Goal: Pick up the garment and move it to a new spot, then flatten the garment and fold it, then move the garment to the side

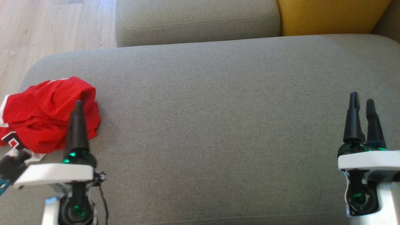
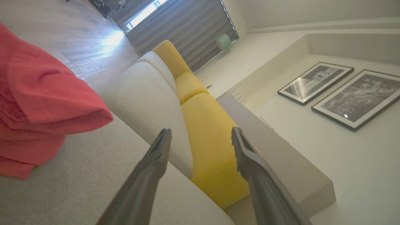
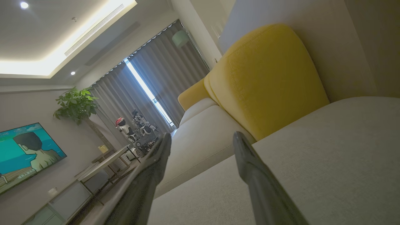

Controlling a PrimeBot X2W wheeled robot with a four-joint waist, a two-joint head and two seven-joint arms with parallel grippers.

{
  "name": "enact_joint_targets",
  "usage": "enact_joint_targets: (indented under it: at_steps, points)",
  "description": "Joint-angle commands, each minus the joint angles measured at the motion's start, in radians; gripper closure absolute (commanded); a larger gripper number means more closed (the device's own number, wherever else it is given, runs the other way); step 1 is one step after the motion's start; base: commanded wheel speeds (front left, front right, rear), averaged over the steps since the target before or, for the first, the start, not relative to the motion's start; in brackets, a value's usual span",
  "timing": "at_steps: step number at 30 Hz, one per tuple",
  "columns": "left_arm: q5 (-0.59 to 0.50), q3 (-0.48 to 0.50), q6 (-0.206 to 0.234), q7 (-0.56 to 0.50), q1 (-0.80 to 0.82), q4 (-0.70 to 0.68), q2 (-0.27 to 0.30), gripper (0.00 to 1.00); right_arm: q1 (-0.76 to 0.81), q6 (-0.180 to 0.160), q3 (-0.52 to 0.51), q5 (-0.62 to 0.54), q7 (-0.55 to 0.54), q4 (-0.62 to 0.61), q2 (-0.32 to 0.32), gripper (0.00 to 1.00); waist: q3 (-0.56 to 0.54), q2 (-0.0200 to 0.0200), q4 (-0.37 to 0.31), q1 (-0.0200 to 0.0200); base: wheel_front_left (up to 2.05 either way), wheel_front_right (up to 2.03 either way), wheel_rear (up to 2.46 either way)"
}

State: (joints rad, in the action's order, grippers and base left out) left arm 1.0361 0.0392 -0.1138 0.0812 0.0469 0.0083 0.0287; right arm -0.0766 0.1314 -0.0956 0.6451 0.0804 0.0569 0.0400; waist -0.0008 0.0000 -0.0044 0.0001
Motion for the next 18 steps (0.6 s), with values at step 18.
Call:
enact_joint_targets:
  at_steps: [18]
  points:
    - [-0.55, -0.179, 0.085, 0.065, 0.042, -0.062, 0.021, 0.0, -0.034, -0.001, 0.083, -0.356, 0.066, -0.047, 0.008, 0.0, 0.01, 0.0, -0.04, -0.0001, 0.0, 0.0, 0.0]
